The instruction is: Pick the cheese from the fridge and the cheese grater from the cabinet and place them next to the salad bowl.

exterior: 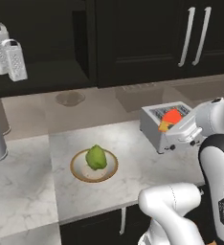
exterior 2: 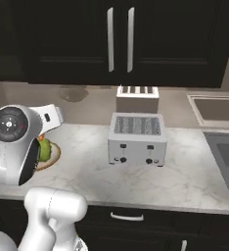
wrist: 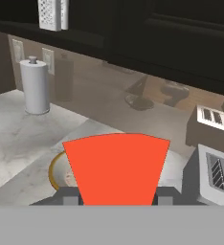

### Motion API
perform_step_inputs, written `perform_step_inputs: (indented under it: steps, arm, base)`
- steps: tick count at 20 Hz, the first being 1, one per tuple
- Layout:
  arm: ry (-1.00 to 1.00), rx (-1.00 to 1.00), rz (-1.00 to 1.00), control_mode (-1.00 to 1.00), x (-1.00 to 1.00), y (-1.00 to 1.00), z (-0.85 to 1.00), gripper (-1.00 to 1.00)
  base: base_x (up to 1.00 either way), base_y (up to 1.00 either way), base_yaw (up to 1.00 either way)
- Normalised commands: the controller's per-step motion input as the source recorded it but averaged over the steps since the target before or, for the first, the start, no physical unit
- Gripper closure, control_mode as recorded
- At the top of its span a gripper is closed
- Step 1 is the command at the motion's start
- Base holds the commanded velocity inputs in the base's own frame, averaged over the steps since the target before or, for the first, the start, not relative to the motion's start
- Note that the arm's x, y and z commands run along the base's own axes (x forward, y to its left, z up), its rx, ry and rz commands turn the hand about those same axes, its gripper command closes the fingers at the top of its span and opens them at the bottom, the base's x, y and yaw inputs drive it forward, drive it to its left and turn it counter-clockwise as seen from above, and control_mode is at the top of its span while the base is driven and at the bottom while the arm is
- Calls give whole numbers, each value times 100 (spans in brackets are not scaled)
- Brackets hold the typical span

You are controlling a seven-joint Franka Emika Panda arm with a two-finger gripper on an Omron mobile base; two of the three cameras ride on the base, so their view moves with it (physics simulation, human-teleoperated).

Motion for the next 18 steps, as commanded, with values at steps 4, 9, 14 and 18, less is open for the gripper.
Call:
perform_step_inputs:
  steps: [4, 9, 14, 18]
  arm:
    - [0, 0, 0, 100, 0, 0, 0, 100]
    - [0, 0, 0, 100, 0, 0, 0, 100]
    - [0, 0, 0, 100, 0, 0, 0, 100]
    - [0, 0, 0, 100, 0, 0, 0, 100]
  base:
    - [3, 9, -5]
    - [0, 0, 0]
    - [7, 48, 0]
    - [5, 74, 0]
